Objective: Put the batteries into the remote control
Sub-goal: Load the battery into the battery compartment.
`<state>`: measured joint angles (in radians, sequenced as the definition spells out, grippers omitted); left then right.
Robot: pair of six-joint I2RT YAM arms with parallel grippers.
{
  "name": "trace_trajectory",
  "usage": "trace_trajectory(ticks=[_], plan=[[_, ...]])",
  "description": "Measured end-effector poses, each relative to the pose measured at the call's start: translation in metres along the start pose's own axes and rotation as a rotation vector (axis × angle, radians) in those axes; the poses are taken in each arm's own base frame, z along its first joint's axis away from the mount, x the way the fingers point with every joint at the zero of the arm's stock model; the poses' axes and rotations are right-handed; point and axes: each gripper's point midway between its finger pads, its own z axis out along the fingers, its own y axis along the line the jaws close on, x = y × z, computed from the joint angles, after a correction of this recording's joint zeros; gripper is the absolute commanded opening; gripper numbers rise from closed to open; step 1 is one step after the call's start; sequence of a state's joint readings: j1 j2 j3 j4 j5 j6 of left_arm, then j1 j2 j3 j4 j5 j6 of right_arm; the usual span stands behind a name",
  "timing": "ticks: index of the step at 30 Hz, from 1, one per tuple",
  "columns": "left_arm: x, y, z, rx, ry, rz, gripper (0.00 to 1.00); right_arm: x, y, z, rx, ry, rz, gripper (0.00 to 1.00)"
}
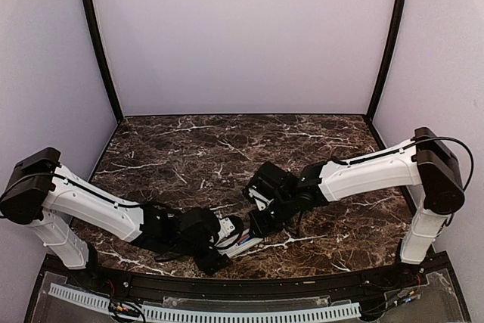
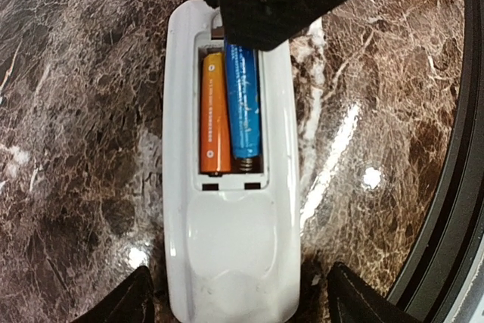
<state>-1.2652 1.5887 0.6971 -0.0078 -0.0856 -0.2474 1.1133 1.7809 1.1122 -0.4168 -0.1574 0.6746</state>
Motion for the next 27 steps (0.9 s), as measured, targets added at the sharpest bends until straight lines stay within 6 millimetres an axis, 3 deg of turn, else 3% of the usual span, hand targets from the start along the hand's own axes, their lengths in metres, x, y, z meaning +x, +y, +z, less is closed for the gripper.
trace_trajectory(ticks=[8,18,22,27], plan=[[0.004,0.002,-0.003,-0.001,0.000,-0.026,0.64,-0.009,0.001,-0.015,-0.024,-0.032,-0.001,0.22],[0.006,0.003,-0.004,0.004,-0.001,-0.049,0.62,-0.007,0.000,-0.011,-0.053,-0.016,-0.001,0.22],[0.004,0.001,-0.002,0.010,0.001,-0.048,0.54,-0.005,0.000,-0.005,-0.058,-0.002,-0.004,0.21],[-0.002,-0.003,0.002,0.021,-0.002,-0.046,0.51,-0.003,-0.001,-0.001,-0.062,0.013,-0.009,0.14]])
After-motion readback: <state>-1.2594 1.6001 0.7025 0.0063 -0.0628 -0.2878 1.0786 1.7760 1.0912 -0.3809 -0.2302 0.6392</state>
